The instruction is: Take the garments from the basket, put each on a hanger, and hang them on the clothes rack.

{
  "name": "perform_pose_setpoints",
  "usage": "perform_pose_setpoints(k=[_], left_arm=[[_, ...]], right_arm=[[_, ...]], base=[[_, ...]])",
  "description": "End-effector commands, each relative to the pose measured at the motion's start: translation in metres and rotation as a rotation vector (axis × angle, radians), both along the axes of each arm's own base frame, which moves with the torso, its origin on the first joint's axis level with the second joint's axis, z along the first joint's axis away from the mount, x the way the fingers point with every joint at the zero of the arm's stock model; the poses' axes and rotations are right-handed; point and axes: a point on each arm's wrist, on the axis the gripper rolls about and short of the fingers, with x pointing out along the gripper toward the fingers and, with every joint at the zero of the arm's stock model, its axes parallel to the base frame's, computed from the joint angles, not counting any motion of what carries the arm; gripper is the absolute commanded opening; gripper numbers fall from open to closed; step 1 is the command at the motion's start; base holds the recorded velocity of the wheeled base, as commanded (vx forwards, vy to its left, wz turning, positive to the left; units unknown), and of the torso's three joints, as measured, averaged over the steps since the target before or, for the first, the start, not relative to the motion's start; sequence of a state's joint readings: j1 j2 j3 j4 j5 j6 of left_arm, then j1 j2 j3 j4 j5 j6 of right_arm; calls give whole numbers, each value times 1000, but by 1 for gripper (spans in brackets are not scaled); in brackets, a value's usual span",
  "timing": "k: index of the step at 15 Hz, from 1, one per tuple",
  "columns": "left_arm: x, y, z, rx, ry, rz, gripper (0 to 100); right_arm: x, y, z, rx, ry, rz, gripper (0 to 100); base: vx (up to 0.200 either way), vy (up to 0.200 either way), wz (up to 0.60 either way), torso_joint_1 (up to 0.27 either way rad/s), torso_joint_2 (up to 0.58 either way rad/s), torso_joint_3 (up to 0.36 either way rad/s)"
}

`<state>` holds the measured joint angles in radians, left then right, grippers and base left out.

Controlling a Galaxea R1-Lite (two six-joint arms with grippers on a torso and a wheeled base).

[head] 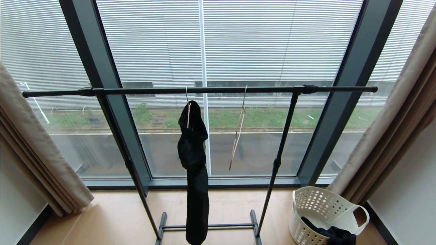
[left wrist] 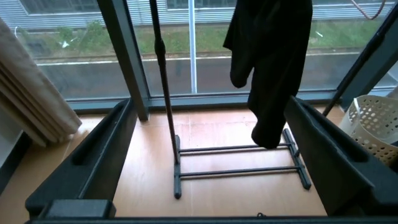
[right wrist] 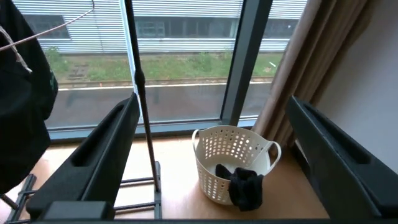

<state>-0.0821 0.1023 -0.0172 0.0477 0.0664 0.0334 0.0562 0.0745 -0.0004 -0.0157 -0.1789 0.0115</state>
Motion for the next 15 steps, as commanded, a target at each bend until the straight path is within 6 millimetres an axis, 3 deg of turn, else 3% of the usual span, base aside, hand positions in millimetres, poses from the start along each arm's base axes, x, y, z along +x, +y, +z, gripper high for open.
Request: perform_pose_setpoints(k=[1, 4, 6, 8, 11, 15], left_arm=[[-2, -2, 0, 23, -20, 91, 100], [-2, -3, -1, 20, -28, 99, 100], [-5, -4, 0, -35, -59, -40, 100], [-6, -3, 0, -34, -61, -52, 100], [-8, 0, -3, -20, -92, 117, 100], [-8, 0, -3, -38, -93, 119, 100]], right_arm=[[-3, 2, -2, 13, -11, 55, 100], [-5, 3, -3, 11, -43, 58, 100], [-6, 3, -2, 12, -51, 55, 100], [-5, 3, -3, 19, -52, 49, 100], [-6, 3, -3, 13, -47, 50, 100], [-6, 4, -3, 17, -50, 84, 100]], base=[[0, 0, 0, 0, 0, 0], [0, 0, 0, 0, 0, 0], [0, 0, 0, 0, 0, 0], [0, 0, 0, 0, 0, 0], [0, 0, 0, 0, 0, 0], [0, 0, 0, 0, 0, 0]])
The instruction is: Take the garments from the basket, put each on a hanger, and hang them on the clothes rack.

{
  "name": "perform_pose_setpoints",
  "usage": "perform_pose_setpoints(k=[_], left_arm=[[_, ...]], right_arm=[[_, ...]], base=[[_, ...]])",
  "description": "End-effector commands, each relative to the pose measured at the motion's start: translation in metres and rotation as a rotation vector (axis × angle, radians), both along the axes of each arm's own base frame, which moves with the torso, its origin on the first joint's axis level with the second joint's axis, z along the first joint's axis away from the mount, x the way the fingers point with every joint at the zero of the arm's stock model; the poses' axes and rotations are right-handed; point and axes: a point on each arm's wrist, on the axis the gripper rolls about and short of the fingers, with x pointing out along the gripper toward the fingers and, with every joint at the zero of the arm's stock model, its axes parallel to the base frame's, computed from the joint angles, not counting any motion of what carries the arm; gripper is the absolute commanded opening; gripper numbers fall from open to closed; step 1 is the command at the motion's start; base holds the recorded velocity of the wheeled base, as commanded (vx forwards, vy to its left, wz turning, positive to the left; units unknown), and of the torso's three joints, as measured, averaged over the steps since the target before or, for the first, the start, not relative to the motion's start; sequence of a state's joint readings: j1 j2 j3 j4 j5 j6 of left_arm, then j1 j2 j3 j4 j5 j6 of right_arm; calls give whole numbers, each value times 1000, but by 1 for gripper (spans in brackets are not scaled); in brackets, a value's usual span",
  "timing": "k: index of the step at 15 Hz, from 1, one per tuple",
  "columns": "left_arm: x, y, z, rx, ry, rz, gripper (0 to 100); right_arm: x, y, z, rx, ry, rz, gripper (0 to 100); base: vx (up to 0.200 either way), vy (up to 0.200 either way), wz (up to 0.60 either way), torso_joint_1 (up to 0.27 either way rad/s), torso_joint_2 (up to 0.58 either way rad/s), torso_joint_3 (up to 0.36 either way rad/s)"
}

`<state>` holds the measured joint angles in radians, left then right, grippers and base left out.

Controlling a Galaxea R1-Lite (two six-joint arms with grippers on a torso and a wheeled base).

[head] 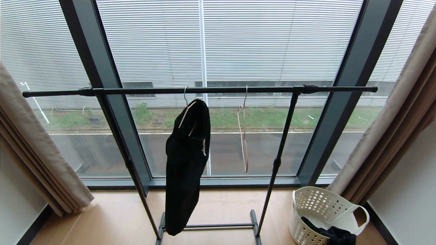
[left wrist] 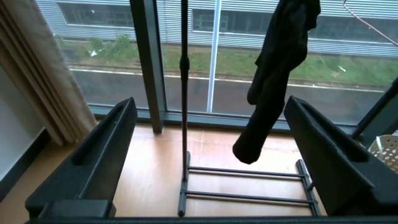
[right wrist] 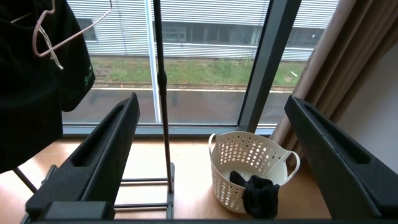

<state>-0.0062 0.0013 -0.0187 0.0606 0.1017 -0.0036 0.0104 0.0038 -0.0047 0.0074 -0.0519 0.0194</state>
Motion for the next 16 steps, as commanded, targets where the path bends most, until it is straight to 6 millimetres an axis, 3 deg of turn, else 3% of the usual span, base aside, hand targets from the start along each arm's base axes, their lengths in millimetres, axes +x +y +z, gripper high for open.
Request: perform_pose_setpoints(k=[1, 8, 16], left_arm=[[0, -1, 0, -4, -4, -26, 100], [0, -2, 1, -12, -7, -74, 100], [0, -2, 1, -12, -7, -75, 100]], right_arm=[[0, 0, 0, 5, 2, 3, 100], [0, 0, 0, -2, 4, 11, 100], [0, 0, 0, -1, 3, 12, 100]], base=[[0, 0, 0, 0, 0, 0], [0, 0, 0, 0, 0, 0], [0, 0, 0, -150, 322, 162]])
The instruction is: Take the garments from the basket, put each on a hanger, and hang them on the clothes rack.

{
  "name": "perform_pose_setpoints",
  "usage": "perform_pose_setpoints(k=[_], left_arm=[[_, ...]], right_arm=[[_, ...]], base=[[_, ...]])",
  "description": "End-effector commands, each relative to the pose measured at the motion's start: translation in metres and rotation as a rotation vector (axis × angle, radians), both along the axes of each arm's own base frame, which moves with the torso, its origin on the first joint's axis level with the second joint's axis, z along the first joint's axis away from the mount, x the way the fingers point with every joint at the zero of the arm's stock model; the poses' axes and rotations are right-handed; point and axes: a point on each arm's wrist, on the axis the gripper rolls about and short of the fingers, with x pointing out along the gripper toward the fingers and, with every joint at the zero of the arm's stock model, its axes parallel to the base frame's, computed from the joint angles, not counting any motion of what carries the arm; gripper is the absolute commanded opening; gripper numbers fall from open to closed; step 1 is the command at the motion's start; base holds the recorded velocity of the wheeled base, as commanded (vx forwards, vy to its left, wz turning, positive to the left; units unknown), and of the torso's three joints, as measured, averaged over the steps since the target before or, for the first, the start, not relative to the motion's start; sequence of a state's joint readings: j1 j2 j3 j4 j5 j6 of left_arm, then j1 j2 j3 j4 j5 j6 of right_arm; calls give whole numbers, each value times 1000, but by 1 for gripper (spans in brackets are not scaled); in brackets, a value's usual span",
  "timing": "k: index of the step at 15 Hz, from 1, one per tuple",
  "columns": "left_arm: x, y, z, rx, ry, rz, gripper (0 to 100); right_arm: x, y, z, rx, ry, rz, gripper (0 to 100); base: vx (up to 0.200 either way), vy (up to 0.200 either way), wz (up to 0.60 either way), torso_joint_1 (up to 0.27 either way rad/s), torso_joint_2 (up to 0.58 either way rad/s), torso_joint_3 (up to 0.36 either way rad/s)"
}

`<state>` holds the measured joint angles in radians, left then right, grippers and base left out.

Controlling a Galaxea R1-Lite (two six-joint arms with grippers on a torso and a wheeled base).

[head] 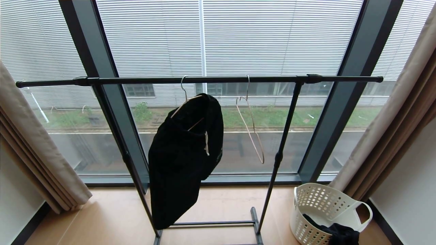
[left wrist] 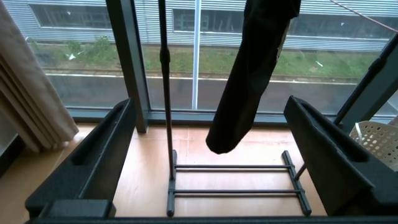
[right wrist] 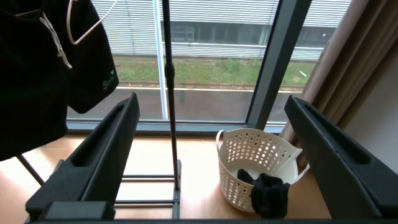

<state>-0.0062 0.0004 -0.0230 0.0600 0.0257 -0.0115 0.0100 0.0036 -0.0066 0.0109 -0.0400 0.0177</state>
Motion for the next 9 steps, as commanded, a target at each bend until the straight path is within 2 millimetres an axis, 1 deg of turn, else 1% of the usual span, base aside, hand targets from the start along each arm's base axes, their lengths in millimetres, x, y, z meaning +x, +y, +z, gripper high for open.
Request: perform_pose_setpoints(k=[1, 9], left_arm=[[0, 0, 0, -1, -1, 0, 100], [0, 0, 0, 1, 1, -1, 100]], right_arm=[[0, 0, 0, 1, 1, 1, 100], [0, 0, 0, 2, 3, 2, 100]], base=[[0, 0, 0, -149, 344, 183], [0, 0, 0, -176, 377, 198]])
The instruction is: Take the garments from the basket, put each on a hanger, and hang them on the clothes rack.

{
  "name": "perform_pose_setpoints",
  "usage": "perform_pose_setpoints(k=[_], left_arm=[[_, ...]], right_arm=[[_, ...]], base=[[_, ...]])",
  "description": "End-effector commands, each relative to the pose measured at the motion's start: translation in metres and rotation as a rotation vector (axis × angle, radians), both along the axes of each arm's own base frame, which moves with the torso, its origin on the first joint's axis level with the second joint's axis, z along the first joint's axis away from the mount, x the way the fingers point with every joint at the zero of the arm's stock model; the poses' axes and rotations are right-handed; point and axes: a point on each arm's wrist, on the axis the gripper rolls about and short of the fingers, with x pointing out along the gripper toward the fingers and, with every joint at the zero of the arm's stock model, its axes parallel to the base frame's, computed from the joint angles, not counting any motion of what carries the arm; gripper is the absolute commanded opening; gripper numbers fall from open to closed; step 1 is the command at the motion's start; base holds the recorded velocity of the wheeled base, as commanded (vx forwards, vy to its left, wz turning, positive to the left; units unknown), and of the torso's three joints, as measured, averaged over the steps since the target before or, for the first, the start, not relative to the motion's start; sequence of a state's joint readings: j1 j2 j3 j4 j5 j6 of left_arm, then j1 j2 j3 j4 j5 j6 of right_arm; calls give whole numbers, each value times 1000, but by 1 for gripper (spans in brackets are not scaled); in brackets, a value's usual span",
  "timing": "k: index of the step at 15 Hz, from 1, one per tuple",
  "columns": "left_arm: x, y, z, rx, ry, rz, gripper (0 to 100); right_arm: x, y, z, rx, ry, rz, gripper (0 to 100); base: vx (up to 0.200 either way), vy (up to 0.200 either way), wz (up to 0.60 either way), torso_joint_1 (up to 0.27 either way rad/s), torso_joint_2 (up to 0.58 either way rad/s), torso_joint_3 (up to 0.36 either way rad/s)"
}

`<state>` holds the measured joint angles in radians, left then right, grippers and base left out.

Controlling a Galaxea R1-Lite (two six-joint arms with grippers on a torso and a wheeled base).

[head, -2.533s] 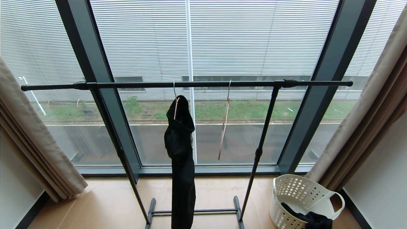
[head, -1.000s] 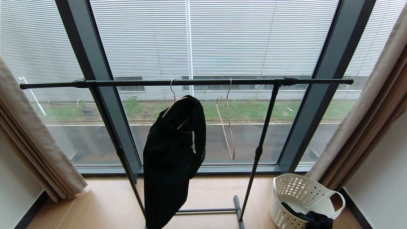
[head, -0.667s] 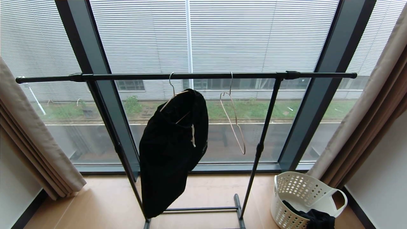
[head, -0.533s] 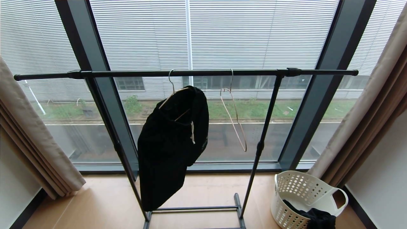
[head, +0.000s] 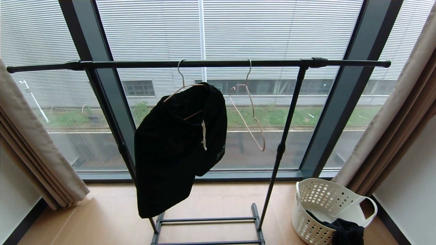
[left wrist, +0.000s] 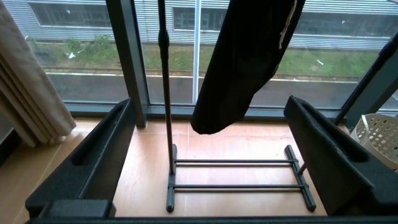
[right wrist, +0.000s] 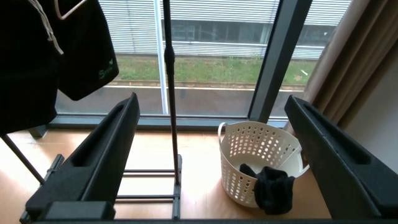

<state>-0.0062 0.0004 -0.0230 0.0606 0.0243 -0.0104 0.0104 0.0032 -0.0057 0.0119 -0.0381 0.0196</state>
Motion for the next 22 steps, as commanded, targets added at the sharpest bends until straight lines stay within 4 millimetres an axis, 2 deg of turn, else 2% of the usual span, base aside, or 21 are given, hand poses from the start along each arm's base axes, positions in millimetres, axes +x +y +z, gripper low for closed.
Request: perform_pose_setpoints(k=[1, 22], left_arm=[[0, 0, 0, 0, -1, 0, 100], [0, 0, 0, 7, 2, -15, 100]], right_arm=[[0, 0, 0, 2, 1, 0, 100], [0, 0, 0, 2, 0, 0, 100]], base=[[0, 0, 0, -227, 476, 256], [0, 0, 0, -222, 513, 289]])
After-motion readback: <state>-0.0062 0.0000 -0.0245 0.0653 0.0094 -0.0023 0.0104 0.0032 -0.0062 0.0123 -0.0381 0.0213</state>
